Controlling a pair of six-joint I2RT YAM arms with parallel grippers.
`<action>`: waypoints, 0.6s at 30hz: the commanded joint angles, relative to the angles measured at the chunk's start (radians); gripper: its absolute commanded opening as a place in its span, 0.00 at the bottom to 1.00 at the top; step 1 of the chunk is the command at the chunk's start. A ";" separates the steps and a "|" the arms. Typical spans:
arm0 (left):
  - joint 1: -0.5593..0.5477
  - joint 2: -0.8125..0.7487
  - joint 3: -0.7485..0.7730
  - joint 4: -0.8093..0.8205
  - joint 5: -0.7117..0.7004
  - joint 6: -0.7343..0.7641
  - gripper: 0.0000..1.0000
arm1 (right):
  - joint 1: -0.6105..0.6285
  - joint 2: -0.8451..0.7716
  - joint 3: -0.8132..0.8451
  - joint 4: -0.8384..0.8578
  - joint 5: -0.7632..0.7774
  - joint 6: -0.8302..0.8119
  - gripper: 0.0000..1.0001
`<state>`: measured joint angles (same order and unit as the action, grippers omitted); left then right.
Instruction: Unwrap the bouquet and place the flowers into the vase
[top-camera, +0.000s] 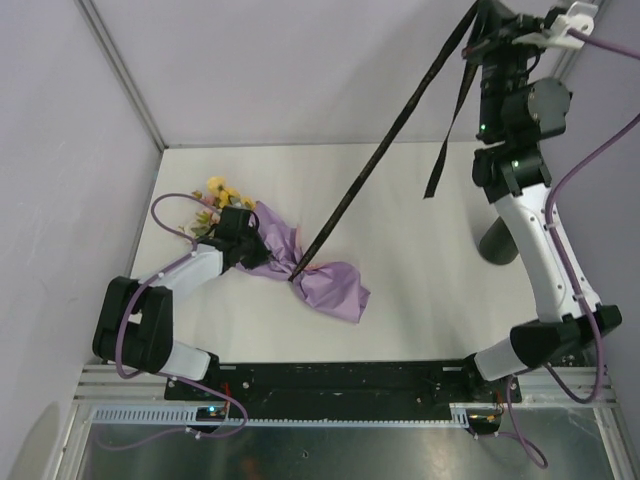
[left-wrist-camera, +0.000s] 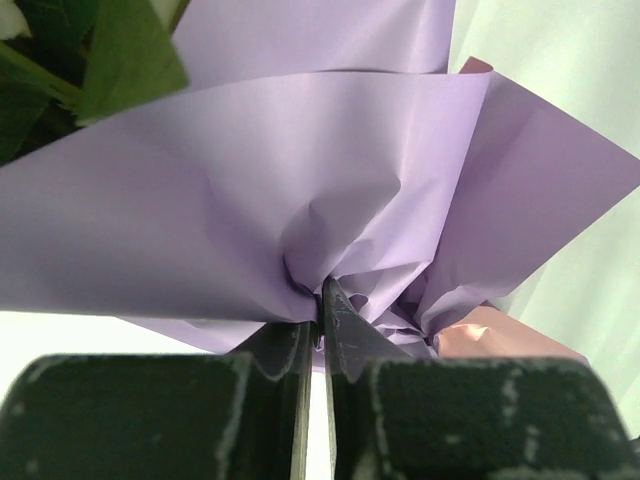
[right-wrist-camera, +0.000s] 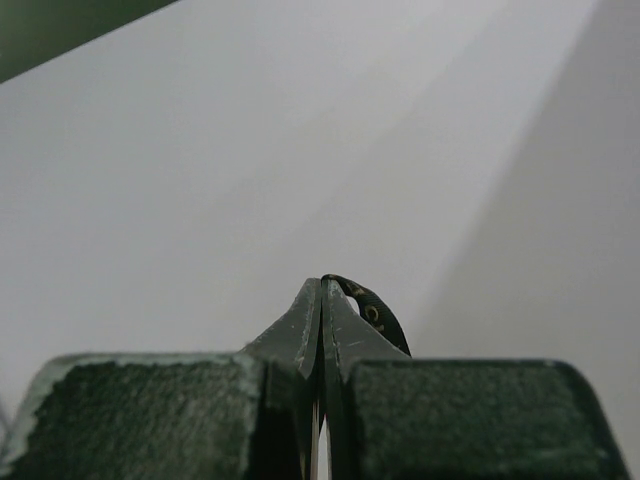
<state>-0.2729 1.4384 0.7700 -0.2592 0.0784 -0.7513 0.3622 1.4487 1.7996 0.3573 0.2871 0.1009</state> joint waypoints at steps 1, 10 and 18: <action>-0.006 -0.053 0.039 -0.011 -0.006 0.011 0.11 | -0.069 0.127 0.189 -0.089 -0.069 -0.017 0.00; -0.006 -0.040 0.045 -0.007 0.017 0.002 0.12 | -0.212 0.394 0.616 -0.214 -0.057 -0.020 0.00; -0.006 -0.066 0.046 -0.007 0.023 0.000 0.16 | -0.346 0.446 0.638 -0.224 -0.052 0.109 0.00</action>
<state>-0.2729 1.4143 0.7784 -0.2741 0.0898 -0.7517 0.0586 1.9152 2.4386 0.1360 0.2310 0.1276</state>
